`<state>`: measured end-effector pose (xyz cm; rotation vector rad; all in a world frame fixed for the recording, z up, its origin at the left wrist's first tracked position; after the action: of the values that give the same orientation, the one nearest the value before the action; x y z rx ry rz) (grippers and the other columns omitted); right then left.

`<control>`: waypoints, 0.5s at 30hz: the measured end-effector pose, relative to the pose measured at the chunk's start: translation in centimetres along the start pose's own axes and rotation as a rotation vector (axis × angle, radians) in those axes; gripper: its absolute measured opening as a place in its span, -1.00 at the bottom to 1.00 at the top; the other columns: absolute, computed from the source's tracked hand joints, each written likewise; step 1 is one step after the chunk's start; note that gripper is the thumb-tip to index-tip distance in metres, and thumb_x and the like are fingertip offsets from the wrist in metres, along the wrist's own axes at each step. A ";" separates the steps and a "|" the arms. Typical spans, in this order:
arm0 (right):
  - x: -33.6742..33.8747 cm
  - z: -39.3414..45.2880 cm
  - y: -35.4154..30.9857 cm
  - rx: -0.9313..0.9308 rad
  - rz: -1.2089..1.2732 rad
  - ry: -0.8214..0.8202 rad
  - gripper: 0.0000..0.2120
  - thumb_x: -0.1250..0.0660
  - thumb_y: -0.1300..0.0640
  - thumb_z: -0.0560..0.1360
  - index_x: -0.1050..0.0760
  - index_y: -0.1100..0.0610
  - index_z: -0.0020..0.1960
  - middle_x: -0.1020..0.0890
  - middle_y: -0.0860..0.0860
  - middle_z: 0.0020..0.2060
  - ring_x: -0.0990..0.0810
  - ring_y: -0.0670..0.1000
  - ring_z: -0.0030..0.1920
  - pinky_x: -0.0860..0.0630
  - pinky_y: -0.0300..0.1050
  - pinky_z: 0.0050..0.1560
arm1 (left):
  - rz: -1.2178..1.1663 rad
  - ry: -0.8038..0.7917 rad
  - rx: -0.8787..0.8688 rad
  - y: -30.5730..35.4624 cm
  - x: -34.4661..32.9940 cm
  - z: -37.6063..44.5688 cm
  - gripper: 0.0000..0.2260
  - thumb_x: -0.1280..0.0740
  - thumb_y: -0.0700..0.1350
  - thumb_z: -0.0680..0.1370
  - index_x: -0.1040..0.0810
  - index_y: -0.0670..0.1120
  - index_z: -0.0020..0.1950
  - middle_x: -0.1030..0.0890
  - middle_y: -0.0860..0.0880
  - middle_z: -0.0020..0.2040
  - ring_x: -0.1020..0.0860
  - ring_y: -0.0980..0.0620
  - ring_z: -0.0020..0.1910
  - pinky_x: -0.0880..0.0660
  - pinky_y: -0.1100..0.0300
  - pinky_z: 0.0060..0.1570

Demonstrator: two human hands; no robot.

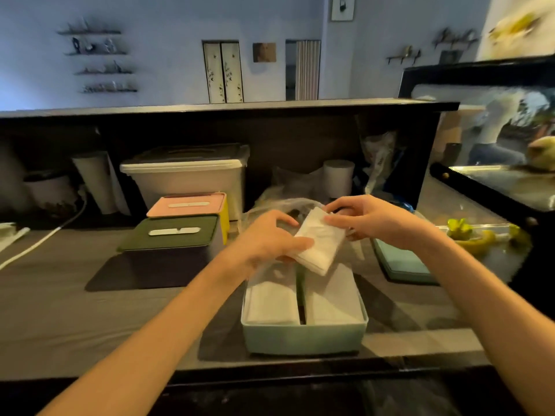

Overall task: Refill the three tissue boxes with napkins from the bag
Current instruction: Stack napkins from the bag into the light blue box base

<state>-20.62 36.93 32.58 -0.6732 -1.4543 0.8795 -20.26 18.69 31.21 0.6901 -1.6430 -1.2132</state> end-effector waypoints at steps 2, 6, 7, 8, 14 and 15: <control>-0.2 -1.1 0.0 -0.017 -0.077 -0.033 -0.78 -0.47 -0.09 0.52 -0.64 -0.02 0.12 -0.70 -0.04 -0.12 -0.64 -0.06 -0.09 -0.58 -0.23 -0.12 | 0.038 -0.033 -0.034 0.0 -1.2 -1.4 -0.52 -0.56 -0.16 0.46 -0.43 -0.06 0.29 -0.70 -0.07 -0.14 -0.68 0.13 -0.27 -0.58 0.30 -0.33; -0.4 -2.9 -0.3 -0.020 -0.191 -0.028 -0.75 -0.49 -0.11 0.50 -0.65 -0.01 0.10 -0.71 0.01 -0.05 -0.66 -0.05 -0.06 -0.60 -0.23 -0.09 | 0.180 -0.049 -0.098 0.2 -2.8 -3.4 -0.49 -0.58 -0.12 0.43 -0.38 -0.05 0.26 -0.67 -0.03 -0.26 -0.60 0.18 -0.39 -0.53 0.29 -0.36; -0.5 -3.2 -0.3 -0.021 -0.224 -0.024 -0.74 -0.49 -0.12 0.49 -0.65 -0.02 0.11 -0.71 -0.01 -0.04 -0.67 -0.05 -0.04 -0.61 -0.21 -0.07 | 0.246 -0.048 -0.113 0.2 -3.1 -3.8 -0.48 -0.59 -0.09 0.43 -0.38 -0.03 0.25 -0.68 -0.04 -0.25 -0.60 0.17 -0.38 -0.53 0.27 -0.35; -0.7 -3.4 -0.3 -0.017 -0.255 -0.014 -0.73 -0.49 -0.12 0.49 -0.64 -0.04 0.12 -0.71 -0.03 -0.04 -0.68 -0.05 -0.03 -0.62 -0.19 -0.06 | 0.325 -0.036 -0.130 0.3 -3.4 -4.1 -0.48 -0.59 -0.05 0.42 -0.38 -0.01 0.24 -0.69 -0.03 -0.24 -0.60 0.17 -0.37 -0.52 0.26 -0.33; -2.0 -4.2 0.5 0.070 -0.404 0.132 -0.64 -0.57 -0.15 0.41 -0.61 -0.09 0.13 -0.69 -0.12 -0.08 -0.65 -0.15 -0.08 -0.63 -0.19 0.01 | 0.619 0.065 -0.220 0.0 -4.3 -4.6 -0.39 -0.61 0.11 0.35 -0.40 0.02 0.26 -0.66 0.06 -0.22 -0.63 0.13 -0.17 -0.60 0.00 0.00; -2.1 -4.5 0.6 0.086 -0.405 0.157 -0.64 -0.57 -0.14 0.41 -0.60 -0.08 0.14 -0.68 -0.13 -0.07 -0.65 -0.15 -0.08 -0.62 -0.21 -0.01 | 0.624 0.073 -0.237 0.3 -4.2 -4.7 -0.39 -0.61 0.11 0.35 -0.40 0.03 0.27 -0.66 0.06 -0.22 -0.62 0.15 -0.18 -0.59 0.05 0.00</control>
<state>-16.07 36.10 30.79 -0.3550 -1.3402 0.5571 -14.27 20.50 30.32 0.0533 -1.4633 -0.8868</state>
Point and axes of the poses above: each hand's wrist, its own z-axis towards the middle knuckle, its own x-axis out of the back of the hand, y = z × x, the point moved 9 cm from there along z, towards the middle knuckle
